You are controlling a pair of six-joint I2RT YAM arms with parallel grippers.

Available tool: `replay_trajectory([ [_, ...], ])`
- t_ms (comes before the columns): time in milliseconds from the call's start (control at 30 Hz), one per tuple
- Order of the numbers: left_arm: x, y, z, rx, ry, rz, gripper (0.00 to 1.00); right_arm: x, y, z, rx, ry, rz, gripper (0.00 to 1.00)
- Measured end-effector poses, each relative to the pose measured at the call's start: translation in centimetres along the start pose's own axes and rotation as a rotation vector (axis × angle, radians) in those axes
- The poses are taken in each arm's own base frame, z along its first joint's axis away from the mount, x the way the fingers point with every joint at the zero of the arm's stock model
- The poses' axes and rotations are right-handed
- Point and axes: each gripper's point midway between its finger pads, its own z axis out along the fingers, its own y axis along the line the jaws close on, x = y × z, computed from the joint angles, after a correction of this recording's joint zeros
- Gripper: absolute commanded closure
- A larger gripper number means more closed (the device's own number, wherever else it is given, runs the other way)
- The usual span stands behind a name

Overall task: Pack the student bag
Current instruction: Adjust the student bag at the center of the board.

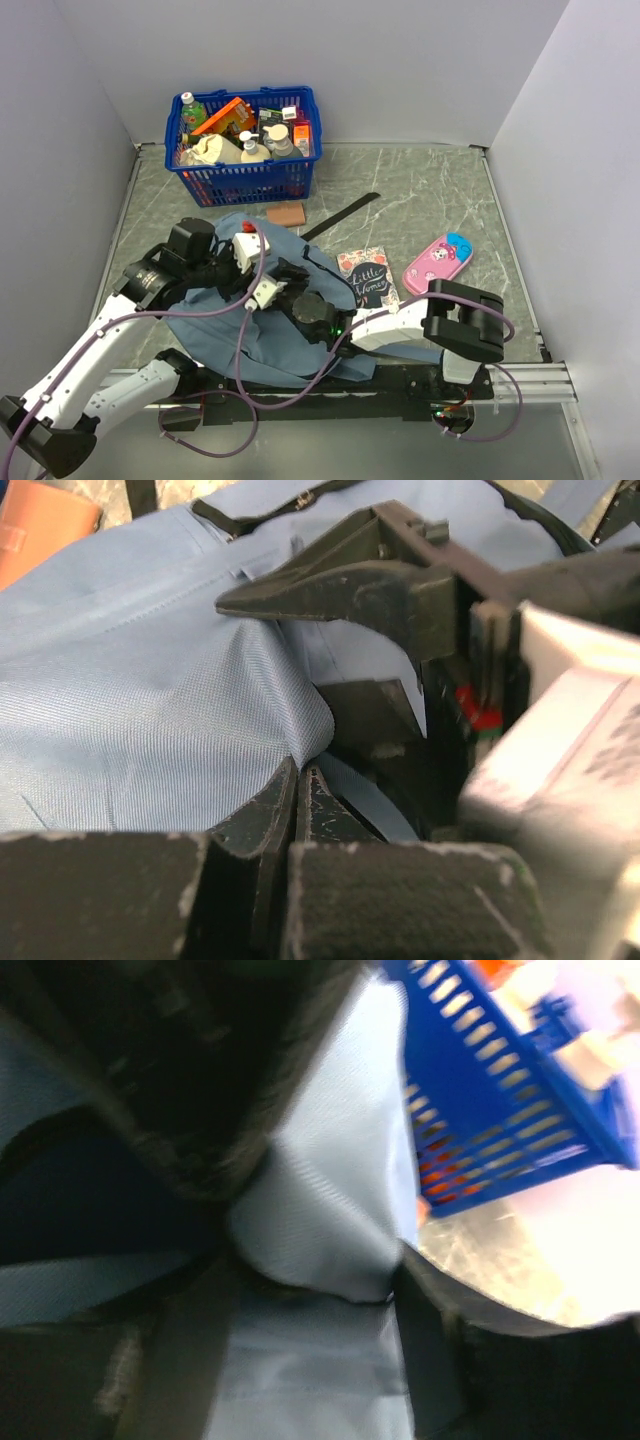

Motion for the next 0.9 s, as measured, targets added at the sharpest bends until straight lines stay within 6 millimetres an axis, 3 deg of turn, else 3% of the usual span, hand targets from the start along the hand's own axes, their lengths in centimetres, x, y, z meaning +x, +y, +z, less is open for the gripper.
replay_trajectory([
  [267,-0.1,-0.8,0.0,0.055,-0.016,0.053,0.99,-0.5,-2.9,-1.0,0.131,-0.048,-0.041,0.49],
  [367,-0.1,-0.8,0.3,0.061,-0.016,0.061,0.77,-0.7,-3.4,-1.4,0.141,-0.053,-0.056,0.52],
  [433,0.1,-0.6,0.6,0.060,-0.013,0.063,0.50,-0.9,-3.7,-1.7,0.137,-0.051,-0.051,0.62],
  [467,0.2,-0.6,0.8,0.060,-0.009,0.066,0.43,-1.1,-3.9,-2.0,0.130,-0.050,-0.037,0.65],
  [567,0.4,-0.5,1.0,0.057,-0.005,0.052,0.39,-1.4,-4.1,-2.7,0.092,-0.042,0.016,0.83],
  [600,0.3,-0.5,1.0,0.055,-0.009,0.051,0.38,-1.5,-4.1,-2.9,0.079,-0.039,0.038,0.97],
  [633,0.2,-0.4,1.0,0.054,-0.015,0.051,0.37,-1.5,-4.0,-3.1,0.066,-0.033,0.065,1.00],
  [900,-1.0,-0.7,0.6,0.055,-0.056,0.017,0.27,-0.2,-2.0,-3.7,-0.027,0.028,0.168,1.00],
])
